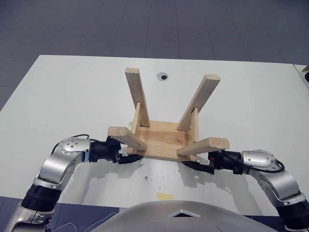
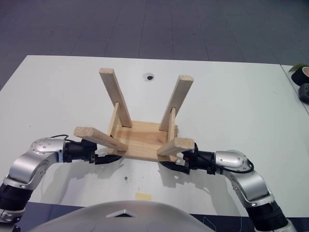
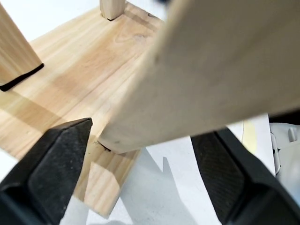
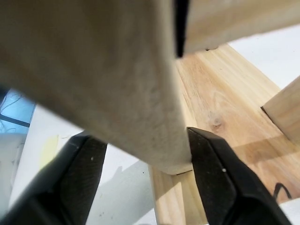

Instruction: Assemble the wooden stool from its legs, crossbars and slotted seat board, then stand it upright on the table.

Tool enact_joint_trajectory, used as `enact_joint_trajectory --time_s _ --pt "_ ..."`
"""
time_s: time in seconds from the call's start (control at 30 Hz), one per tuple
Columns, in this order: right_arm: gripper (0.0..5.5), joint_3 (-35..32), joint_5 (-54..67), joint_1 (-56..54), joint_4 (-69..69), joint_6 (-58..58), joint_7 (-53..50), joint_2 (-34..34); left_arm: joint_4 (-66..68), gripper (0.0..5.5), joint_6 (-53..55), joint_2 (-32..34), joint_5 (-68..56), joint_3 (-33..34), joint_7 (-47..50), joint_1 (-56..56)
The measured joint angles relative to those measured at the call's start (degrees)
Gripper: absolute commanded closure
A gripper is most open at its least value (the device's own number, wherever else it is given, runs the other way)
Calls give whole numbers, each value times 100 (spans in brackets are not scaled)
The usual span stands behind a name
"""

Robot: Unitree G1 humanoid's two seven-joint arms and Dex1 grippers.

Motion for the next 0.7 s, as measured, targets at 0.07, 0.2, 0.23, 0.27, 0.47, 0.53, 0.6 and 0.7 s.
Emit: enact_joint_trajectory --time_s 0.07,0.2,0.23,0.27,0.47,0.53,0.6,0.7 --pt "341 -26 137 38 -91 127 -11 3 -36 278 260 -28 -226 73 5 -85" --pt "390 -252 649 21 -306 529 -11 9 -223 323 970 -60 -818 379 201 -194" --pt "400 -360 819 4 -366 639 -20 8 -320 325 1240 -88 -1041 535 332 -224" --pt "414 -511 1058 -27 -427 789 -45 10 -406 326 1586 -181 -1344 740 552 -294" --pt "442 -1292 3051 -173 -590 1859 -920 540 -588 337 3288 -897 -3111 1880 2529 -911" --pt "405 -1426 3484 -263 -557 2100 -1304 711 -429 337 3632 -1121 -3681 2104 3342 -1123" --pt "371 -1479 3484 -421 -484 2133 -1617 797 -125 301 3894 -1349 -4265 2255 4194 -1404" --pt "316 -1509 3227 -844 -25 2161 -2085 818 533 258 4042 -1790 -5098 2574 5516 -2034"
